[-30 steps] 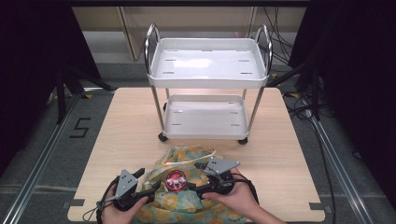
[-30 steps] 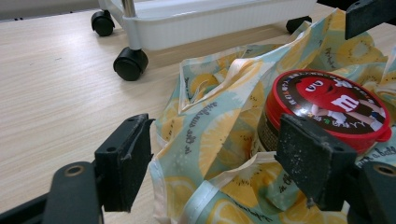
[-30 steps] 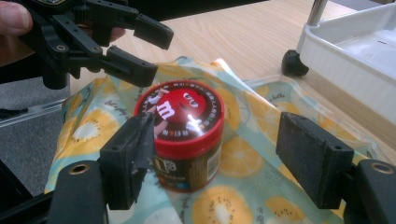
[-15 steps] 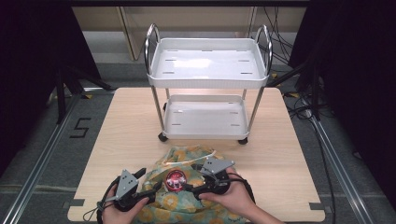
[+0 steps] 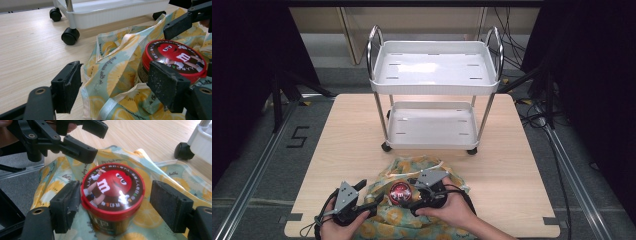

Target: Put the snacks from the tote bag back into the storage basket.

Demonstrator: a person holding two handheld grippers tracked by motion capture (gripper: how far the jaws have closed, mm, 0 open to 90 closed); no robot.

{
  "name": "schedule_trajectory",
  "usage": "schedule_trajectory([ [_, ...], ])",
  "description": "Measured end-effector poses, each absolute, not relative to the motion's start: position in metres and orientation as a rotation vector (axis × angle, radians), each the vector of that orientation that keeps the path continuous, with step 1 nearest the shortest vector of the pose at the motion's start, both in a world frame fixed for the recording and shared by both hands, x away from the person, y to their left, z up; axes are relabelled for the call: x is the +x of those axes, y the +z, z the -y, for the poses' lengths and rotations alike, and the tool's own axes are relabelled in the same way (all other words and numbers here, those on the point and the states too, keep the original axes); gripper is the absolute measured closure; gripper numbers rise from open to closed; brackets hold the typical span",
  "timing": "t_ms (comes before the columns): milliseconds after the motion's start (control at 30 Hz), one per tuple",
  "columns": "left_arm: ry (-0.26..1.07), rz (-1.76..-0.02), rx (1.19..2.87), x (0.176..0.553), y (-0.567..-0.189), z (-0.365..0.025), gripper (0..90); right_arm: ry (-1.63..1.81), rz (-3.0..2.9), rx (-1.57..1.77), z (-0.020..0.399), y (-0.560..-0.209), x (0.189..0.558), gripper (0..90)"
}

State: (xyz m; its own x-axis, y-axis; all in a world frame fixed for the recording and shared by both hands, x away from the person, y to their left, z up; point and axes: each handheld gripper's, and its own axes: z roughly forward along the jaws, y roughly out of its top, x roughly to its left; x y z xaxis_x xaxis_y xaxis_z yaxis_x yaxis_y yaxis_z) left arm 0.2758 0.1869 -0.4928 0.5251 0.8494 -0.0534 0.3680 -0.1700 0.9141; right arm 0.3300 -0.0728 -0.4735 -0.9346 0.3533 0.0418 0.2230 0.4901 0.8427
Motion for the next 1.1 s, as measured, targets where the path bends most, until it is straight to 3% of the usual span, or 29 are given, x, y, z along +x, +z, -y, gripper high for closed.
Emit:
schedule_trajectory([
  [1100,0.596,-1.033,1.762,0.277,-0.495,-0.187,26.4,1.387,-2.657,0.49,0.056,-0.49,0.339,22.0],
])
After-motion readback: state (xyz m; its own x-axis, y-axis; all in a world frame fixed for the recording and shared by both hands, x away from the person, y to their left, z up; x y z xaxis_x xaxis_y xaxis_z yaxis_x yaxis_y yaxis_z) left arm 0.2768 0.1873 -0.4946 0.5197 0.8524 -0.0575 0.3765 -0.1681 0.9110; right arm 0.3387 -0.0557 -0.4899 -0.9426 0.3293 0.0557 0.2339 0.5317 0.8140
